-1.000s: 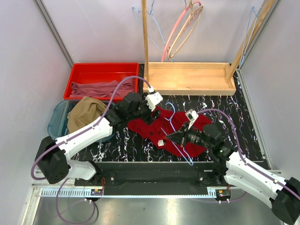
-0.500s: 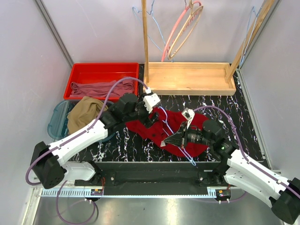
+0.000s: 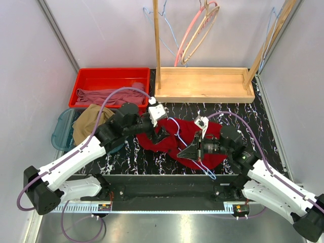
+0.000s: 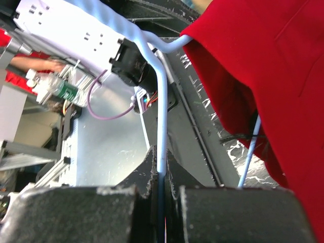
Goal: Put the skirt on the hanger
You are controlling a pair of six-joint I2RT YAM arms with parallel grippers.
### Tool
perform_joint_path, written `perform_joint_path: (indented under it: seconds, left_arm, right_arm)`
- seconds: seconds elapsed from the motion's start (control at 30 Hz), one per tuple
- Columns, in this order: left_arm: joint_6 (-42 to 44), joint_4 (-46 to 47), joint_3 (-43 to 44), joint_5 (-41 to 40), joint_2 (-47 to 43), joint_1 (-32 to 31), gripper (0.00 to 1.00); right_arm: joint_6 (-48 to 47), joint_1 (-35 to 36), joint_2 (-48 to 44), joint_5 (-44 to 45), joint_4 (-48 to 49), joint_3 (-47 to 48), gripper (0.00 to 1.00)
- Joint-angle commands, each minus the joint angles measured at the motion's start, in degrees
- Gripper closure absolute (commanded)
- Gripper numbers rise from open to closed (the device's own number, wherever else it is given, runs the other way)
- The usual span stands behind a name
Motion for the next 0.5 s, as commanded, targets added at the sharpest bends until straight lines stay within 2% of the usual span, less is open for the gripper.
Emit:
perform_joint_path:
  seconds: [0.0,0.23,0.3,0.47]
  left_arm:
    - [-0.02,1.58,0.68,4.29,-1.77,-0.45,0.15]
    - [0.16,1.32,1.03,8.59,-1.59,-0.45,0.15]
    - [0.50,1.67,0.94,12.09,-1.51,-0.45,0.16]
    - [1.91,-1.14,2.08,20.71,0.78,-0.45,0.31]
  right_arm:
    - [-1.00,0.32,0.93,-4.46,1.37,3.51,1.00]
    - [-0.12,0.32,1.37,-6.48,2.51,3.78,1.00]
    - [0.41,0.41,1.55,-7.18,3.12,3.87,1.00]
    - [1.02,0.41,1.55,-8.15,3.83,4.13,1.00]
